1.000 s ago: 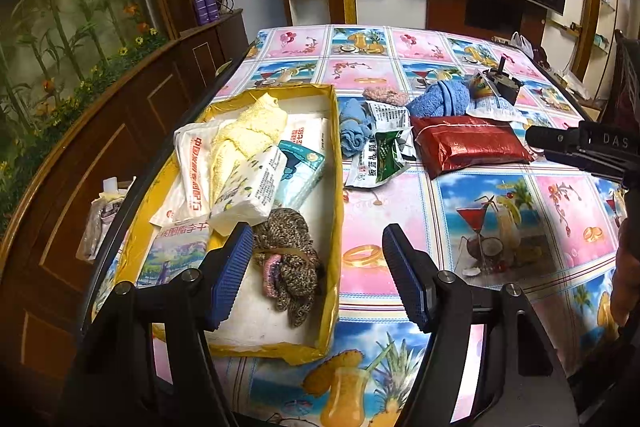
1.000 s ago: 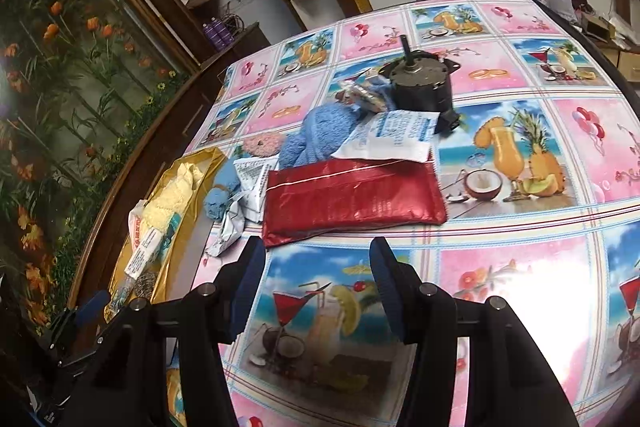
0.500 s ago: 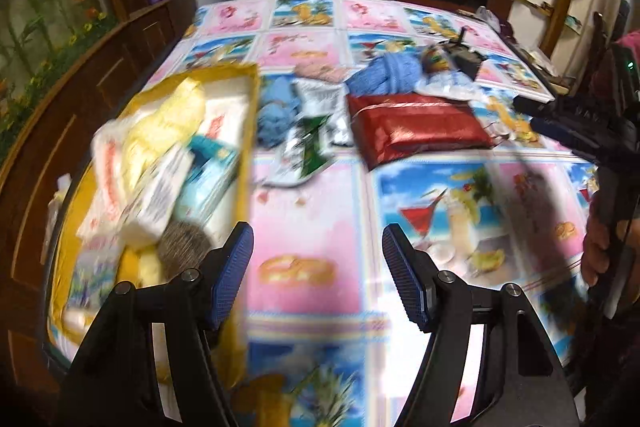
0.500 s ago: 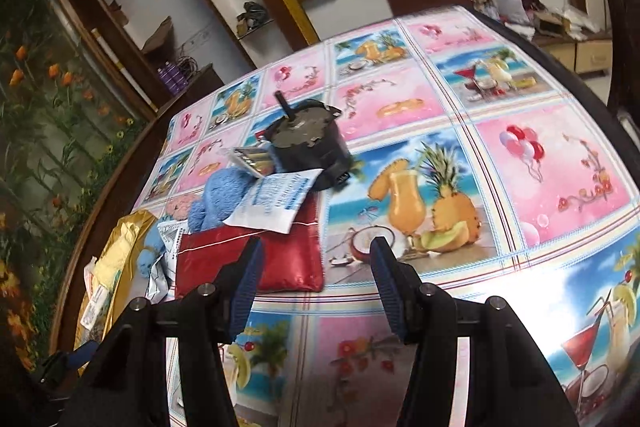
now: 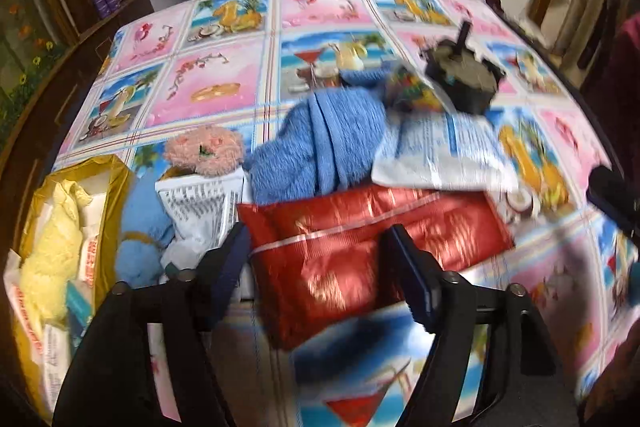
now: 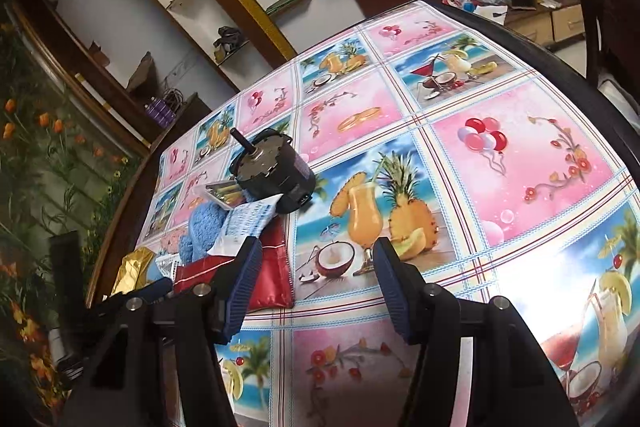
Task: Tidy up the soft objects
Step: 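Grasp the blue towel with the left tool while the right tool reaches the pile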
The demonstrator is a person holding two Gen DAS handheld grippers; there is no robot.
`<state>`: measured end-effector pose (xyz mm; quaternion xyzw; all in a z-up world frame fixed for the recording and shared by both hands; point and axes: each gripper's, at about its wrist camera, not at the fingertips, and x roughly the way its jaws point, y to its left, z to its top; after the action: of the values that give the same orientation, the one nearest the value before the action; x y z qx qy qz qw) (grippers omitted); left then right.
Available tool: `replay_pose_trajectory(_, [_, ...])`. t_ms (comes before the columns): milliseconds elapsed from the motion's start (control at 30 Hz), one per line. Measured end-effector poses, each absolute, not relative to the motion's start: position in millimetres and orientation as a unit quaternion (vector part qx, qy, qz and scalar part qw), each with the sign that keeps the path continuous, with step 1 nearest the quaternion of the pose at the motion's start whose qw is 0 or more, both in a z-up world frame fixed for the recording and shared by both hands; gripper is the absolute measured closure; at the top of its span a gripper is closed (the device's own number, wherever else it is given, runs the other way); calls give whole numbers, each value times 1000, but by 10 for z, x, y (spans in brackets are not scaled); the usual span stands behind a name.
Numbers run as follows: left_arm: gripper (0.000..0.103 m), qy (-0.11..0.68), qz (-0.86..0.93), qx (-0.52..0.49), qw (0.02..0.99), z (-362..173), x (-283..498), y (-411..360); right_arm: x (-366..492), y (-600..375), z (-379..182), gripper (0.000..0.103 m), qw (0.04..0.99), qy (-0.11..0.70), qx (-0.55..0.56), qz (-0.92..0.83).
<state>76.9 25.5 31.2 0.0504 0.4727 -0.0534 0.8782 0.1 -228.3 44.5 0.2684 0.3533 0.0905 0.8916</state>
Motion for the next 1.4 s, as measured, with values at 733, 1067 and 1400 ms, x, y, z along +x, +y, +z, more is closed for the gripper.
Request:
replay_pose_trajectory(733, [21,477,-166,-29,863,702,96,659,-15,-2373,389,43,886,352,291,75])
replay_pose_trajectory(1067, [21,445,-80,-28,892,626,942,764,-2,-2220,371,43,886,364,272,92])
replay_pose_trajectory(1400, [21,498,-110,34,859,157,1437,308,40,-2166,331,43,881,377,267,104])
